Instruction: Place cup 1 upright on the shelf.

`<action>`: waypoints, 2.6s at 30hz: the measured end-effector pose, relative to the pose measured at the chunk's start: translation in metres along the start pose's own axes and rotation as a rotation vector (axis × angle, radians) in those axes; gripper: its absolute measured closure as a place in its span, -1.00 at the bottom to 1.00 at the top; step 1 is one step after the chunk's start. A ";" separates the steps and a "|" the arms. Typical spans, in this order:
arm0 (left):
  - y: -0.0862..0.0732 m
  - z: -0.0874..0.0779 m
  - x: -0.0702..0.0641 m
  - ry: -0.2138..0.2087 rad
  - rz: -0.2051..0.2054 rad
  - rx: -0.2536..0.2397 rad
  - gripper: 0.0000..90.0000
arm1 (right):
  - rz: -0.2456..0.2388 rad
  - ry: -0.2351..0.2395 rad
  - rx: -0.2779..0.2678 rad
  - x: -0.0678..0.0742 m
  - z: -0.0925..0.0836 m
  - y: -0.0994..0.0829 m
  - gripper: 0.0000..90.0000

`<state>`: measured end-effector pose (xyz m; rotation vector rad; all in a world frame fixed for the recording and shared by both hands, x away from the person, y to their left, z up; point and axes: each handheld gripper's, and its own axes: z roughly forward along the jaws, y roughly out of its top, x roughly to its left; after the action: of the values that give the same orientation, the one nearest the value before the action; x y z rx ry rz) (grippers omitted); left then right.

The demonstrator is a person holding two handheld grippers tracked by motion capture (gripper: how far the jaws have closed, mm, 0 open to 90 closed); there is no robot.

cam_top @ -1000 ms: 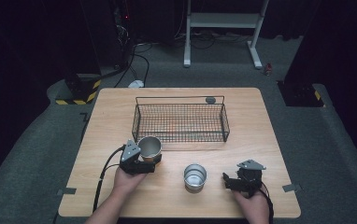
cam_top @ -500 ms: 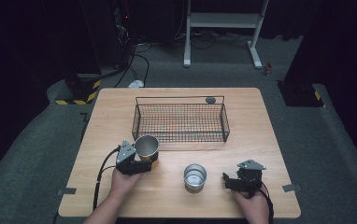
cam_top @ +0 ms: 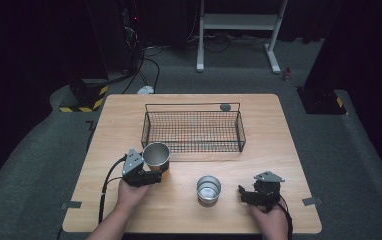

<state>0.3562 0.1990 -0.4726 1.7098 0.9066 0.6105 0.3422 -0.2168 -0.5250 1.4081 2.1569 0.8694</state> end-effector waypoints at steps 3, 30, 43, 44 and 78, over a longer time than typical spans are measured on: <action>0.003 0.000 0.000 -0.004 -0.005 -0.009 -0.67 | 0.000 0.000 0.000 0.000 0.000 0.000 -0.80; 0.023 -0.001 0.000 -0.006 -0.001 -0.043 -0.67 | -0.004 -0.001 0.000 0.000 0.002 0.002 -0.79; 0.043 -0.002 -0.002 -0.010 0.006 -0.057 -0.67 | -0.005 -0.001 0.000 0.000 0.002 0.002 -0.79; 0.043 -0.001 -0.002 -0.009 0.009 -0.056 -0.67 | -0.005 -0.001 0.000 0.000 0.002 0.002 -0.79; 0.078 0.022 0.021 0.044 -0.031 -0.046 -0.67 | -0.007 0.003 0.000 0.000 0.001 0.001 -0.80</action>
<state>0.4064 0.1918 -0.4059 1.6437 0.9411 0.6460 0.3437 -0.2160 -0.5250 1.3999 2.1626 0.8697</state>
